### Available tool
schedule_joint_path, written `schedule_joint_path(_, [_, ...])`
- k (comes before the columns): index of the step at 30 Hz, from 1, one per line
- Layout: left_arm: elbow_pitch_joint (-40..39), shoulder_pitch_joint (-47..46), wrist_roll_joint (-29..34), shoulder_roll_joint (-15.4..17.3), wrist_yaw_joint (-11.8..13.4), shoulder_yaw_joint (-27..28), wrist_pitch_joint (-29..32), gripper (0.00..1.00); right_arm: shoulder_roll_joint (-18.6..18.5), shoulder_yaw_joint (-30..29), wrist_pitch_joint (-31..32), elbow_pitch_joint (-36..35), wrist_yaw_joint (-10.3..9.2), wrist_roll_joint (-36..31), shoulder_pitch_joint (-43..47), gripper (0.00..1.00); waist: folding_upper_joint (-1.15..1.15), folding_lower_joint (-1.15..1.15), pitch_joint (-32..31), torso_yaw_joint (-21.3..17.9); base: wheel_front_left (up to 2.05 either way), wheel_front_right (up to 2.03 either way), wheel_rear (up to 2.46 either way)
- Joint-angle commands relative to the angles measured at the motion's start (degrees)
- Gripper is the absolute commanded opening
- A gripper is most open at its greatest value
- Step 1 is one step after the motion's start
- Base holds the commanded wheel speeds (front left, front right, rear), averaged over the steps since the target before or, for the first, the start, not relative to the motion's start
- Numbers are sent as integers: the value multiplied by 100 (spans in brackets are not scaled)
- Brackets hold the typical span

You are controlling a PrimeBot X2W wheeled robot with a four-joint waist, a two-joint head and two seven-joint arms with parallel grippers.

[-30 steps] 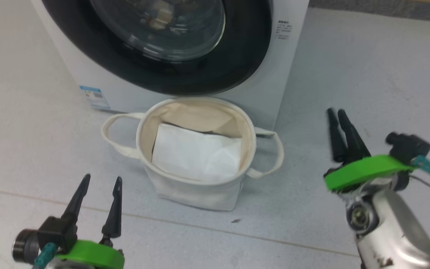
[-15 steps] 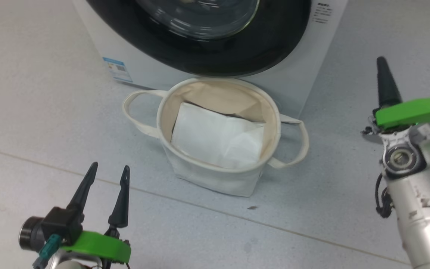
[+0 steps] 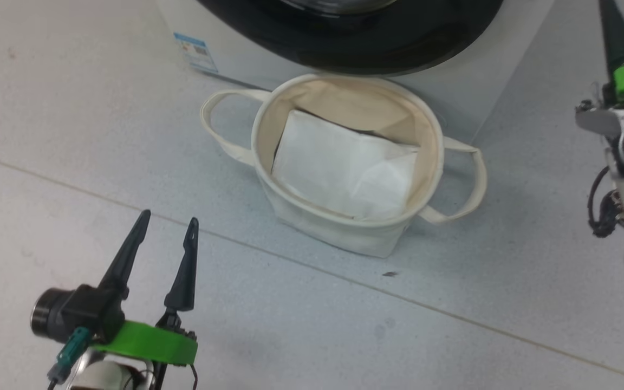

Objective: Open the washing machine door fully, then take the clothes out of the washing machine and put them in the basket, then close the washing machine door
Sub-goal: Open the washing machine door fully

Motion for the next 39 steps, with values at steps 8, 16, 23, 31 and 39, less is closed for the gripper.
schedule_joint_path(8, [-714, -254, 269, 11, -80, 413, -69, 100, -165, 18, 332, 261, 3, 461, -765, 0, 0, 0, 462, 235, 0, 0, 0])
schedule_joint_path(16, [-1020, -245, 448, -214, -239, 590, -69, 100, -170, 122, 790, 834, 3, 688, -1535, 0, 0, 0, 815, 394, 0, 0, 0])
schedule_joint_path(23, [-1024, -202, 545, -538, -395, 704, -69, 100, -229, 199, 1156, 1192, 3, 789, -2040, 0, 0, 0, 983, 589, 0, 0, 0])
schedule_joint_path(31, [-909, 10, 662, -844, -603, 889, -69, 100, -116, 330, 1502, 1532, 3, 852, -2335, 0, 0, 0, 981, 755, 0, 0, 0])
schedule_joint_path(39, [-816, 72, 790, -948, -759, 1054, -69, 100, 171, 598, 2257, 1317, 3, 1015, -2106, 0, 0, 0, 838, 612, 0, 0, 0])
